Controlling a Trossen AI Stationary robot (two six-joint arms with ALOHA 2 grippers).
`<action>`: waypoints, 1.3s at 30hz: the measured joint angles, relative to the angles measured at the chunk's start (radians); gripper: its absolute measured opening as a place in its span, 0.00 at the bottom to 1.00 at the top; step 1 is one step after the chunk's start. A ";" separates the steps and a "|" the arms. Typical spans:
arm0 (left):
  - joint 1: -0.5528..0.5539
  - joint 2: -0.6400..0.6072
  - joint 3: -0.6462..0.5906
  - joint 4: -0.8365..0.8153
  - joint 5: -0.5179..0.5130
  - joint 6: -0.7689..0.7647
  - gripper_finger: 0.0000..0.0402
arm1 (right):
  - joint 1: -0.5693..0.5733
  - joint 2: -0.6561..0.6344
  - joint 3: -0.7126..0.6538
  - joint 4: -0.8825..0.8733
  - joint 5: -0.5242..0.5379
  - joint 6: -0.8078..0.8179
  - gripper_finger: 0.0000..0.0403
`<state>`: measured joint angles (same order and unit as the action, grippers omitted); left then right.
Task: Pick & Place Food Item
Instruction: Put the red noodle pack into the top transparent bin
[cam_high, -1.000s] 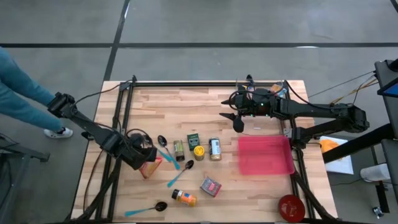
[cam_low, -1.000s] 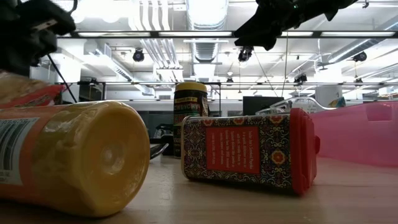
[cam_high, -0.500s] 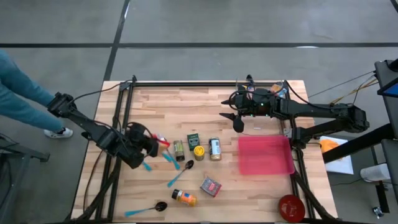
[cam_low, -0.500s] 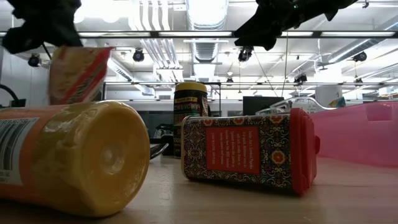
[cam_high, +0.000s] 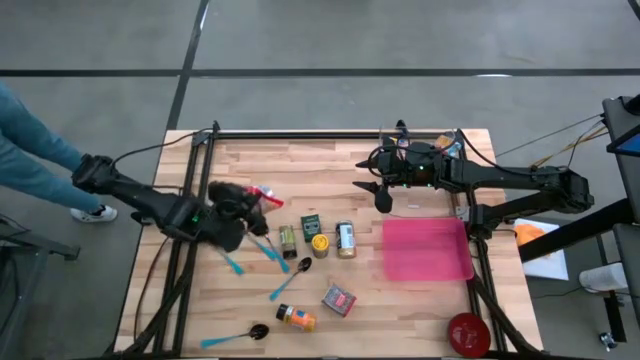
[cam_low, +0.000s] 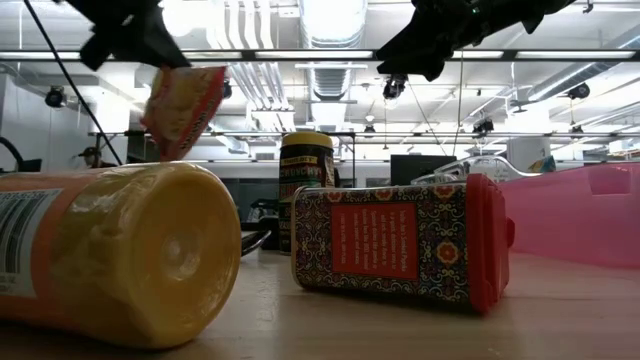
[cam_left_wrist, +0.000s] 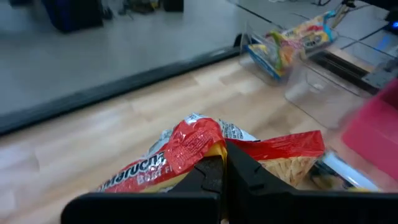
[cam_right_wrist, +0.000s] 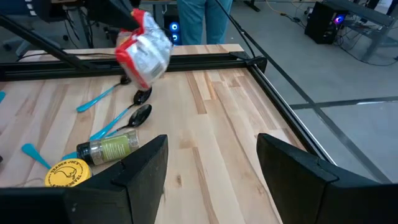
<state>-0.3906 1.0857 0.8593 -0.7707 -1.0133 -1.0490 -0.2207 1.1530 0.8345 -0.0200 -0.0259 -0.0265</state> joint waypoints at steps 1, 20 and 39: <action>0.024 0.007 -0.002 0.036 -0.001 0.049 0.00 | 0.000 0.000 0.000 0.000 0.000 0.000 0.61; 0.522 0.186 -0.193 1.144 0.612 0.925 0.00 | 0.000 0.000 0.000 -0.004 0.000 0.000 0.61; 0.749 0.704 0.237 1.054 1.094 0.922 0.00 | 0.000 0.000 0.000 -0.006 0.000 0.000 0.61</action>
<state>0.3580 1.7897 1.0960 0.2837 0.0809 -0.1270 -0.2211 1.1530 0.8345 -0.0257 -0.0261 -0.0265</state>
